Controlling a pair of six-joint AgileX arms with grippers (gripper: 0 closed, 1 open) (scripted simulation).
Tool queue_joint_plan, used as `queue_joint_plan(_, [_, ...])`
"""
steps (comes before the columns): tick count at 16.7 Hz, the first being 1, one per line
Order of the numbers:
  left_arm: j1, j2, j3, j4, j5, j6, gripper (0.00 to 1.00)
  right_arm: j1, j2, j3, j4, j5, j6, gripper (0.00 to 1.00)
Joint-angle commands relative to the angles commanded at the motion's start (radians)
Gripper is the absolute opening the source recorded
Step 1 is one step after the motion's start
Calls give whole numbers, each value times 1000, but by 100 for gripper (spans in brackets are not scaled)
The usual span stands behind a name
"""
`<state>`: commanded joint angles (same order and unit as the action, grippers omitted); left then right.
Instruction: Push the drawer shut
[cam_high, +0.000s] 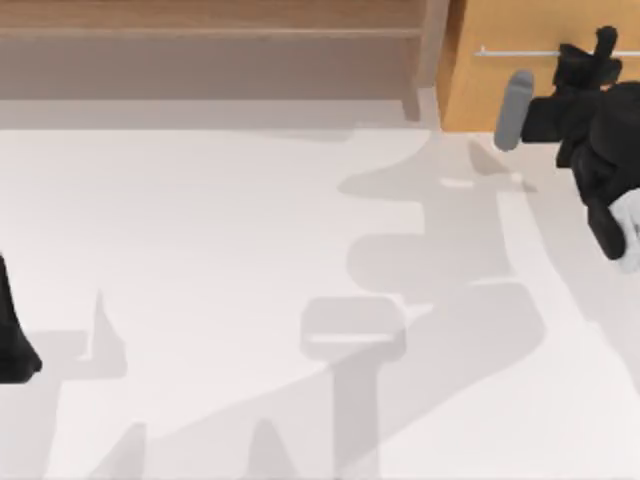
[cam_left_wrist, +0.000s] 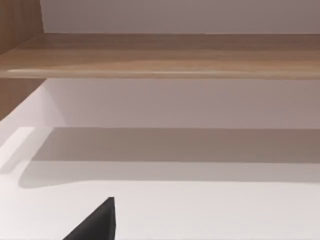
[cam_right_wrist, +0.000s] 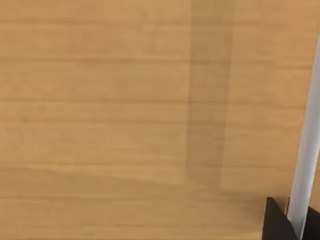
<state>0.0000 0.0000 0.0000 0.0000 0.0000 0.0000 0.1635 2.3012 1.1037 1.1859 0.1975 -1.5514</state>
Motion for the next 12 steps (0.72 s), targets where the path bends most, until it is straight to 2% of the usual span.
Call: queue_joint_plan(12, [0,0,0,0,0,0,100,0,0,0,0,0,0,98])
